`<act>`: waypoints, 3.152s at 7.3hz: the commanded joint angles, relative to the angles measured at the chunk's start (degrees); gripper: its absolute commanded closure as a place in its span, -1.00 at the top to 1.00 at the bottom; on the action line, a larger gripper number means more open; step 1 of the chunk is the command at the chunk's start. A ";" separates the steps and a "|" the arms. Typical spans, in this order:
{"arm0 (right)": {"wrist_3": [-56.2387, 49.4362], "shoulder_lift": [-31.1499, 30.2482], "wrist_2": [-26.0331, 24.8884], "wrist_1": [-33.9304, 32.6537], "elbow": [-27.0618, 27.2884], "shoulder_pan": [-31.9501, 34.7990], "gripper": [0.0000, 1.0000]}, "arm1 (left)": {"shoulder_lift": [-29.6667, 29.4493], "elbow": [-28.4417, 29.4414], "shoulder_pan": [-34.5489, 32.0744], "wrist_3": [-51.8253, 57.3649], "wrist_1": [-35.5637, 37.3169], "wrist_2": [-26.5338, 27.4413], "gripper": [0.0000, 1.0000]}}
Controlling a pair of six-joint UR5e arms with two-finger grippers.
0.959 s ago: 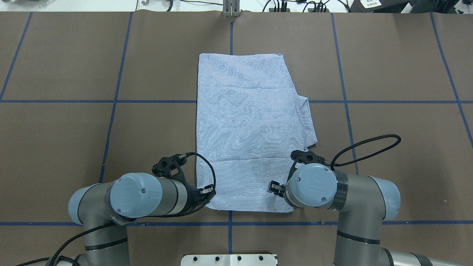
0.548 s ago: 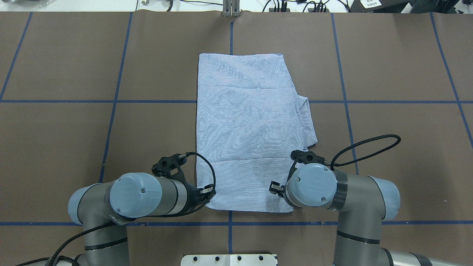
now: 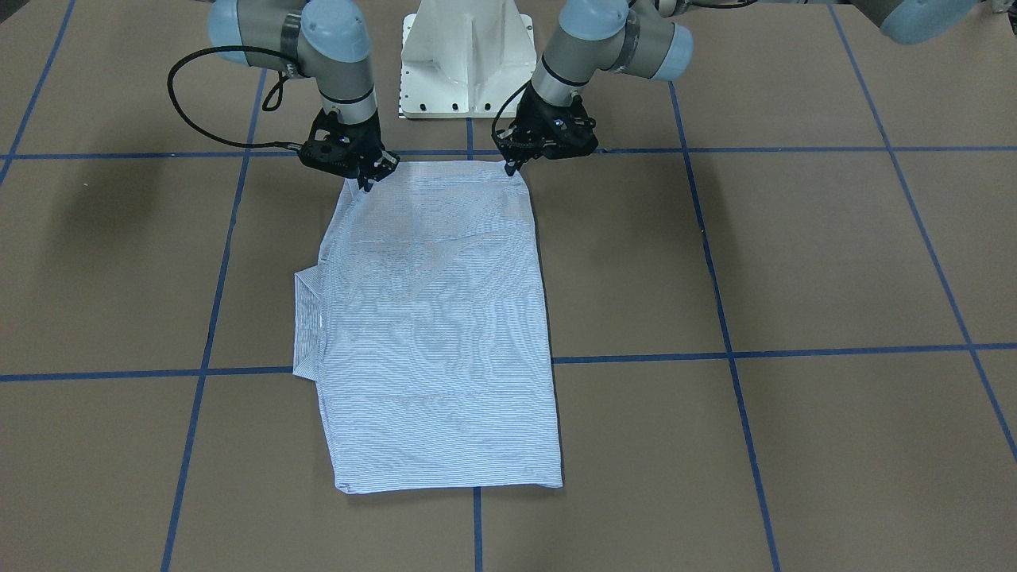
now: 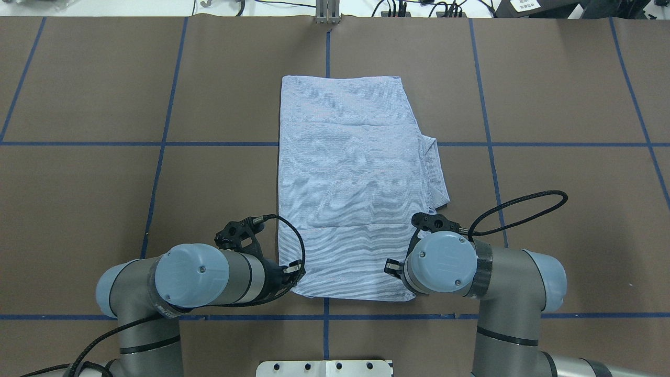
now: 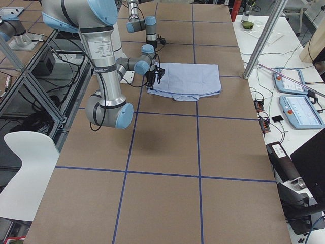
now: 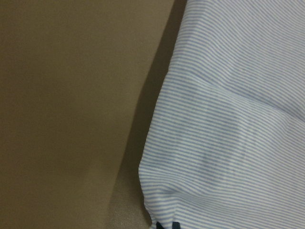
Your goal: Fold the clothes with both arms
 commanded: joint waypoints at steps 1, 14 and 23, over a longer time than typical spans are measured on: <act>-0.03 0.03 0.02 0.00 0.18 0.00 -0.88 | 0.01 0.04 -0.19 0.00 0.02 0.01 -1.00; 0.23 -4.98 0.11 10.81 0.53 0.18 0.88 | 0.01 0.13 -0.63 0.00 0.02 -0.08 -1.00; 0.67 -4.28 0.46 9.14 0.35 -0.17 0.37 | 0.19 0.04 -0.63 0.00 0.02 -0.08 -1.00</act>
